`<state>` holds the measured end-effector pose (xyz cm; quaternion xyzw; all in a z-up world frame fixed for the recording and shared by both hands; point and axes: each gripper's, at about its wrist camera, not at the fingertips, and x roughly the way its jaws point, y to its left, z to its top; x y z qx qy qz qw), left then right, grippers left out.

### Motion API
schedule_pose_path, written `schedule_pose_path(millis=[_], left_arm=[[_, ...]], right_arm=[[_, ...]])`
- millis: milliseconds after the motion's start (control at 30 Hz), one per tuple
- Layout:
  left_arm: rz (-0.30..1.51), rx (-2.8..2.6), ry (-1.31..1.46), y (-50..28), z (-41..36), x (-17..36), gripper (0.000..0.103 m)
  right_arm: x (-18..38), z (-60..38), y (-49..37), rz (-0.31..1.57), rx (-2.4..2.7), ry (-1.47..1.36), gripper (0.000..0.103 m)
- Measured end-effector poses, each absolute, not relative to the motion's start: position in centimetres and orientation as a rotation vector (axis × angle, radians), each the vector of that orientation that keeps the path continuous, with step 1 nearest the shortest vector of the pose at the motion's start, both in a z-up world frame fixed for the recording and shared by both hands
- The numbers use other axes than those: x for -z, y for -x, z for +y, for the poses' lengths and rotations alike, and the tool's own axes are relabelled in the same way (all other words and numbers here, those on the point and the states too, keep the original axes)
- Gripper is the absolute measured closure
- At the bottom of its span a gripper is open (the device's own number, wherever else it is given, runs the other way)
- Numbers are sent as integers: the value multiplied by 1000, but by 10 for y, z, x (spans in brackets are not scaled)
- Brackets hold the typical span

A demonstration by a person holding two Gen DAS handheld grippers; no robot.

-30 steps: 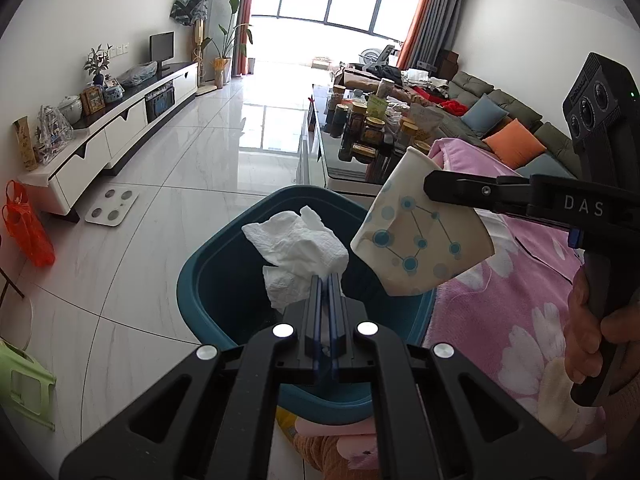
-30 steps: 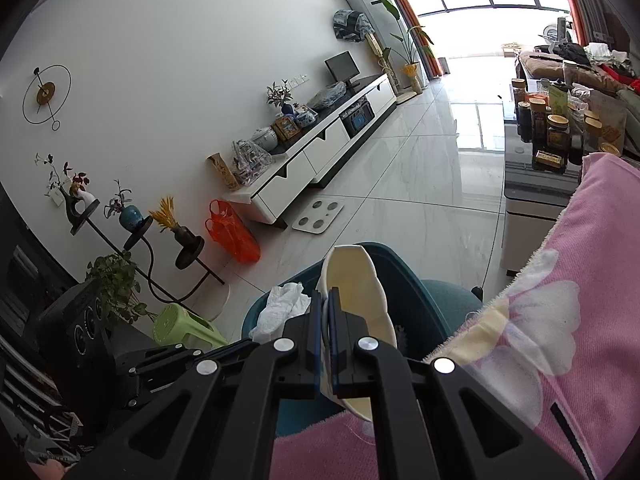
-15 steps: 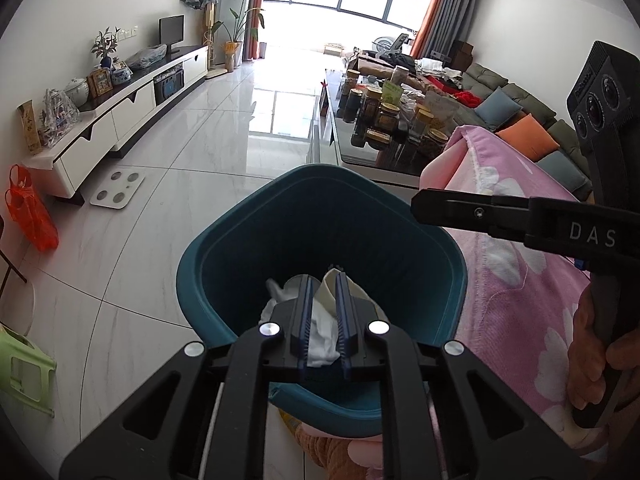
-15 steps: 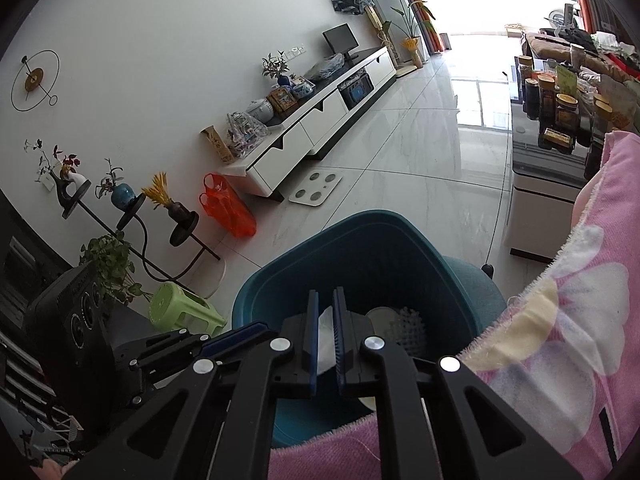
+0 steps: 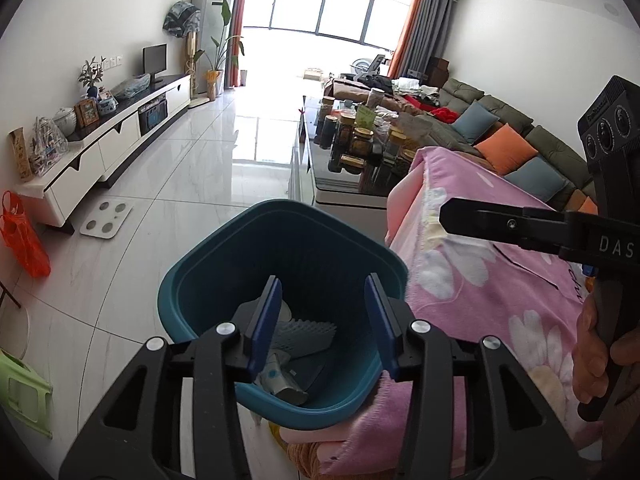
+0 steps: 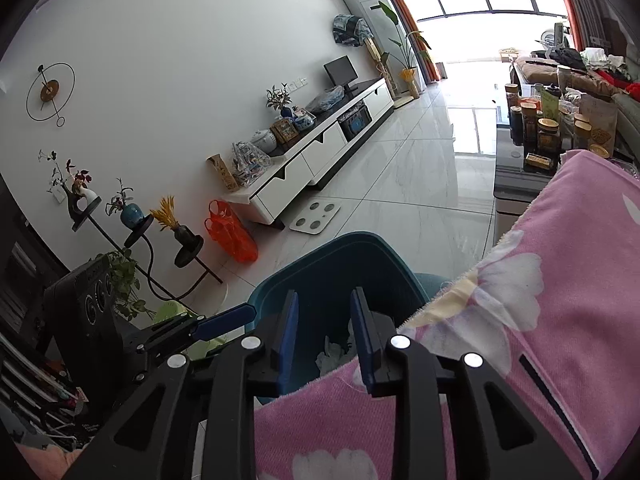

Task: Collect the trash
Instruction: 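Move both open tools back over the remaining trash on the table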

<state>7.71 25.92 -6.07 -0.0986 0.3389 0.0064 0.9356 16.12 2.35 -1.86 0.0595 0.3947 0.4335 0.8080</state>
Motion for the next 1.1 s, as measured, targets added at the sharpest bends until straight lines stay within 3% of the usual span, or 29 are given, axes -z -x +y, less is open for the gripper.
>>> schedule_pose_path(millis=[533, 867, 1100], left_arm=[[621, 472, 37, -52, 77, 31, 43], [706, 698, -48, -47, -26, 55, 38], [750, 801, -56, -48, -56, 63, 38]], right_arm=[[-12, -153, -88, 662, -671, -169, 52], [9, -262, -49, 670, -388, -253, 50], [24, -316, -25, 672, -247, -295, 50]])
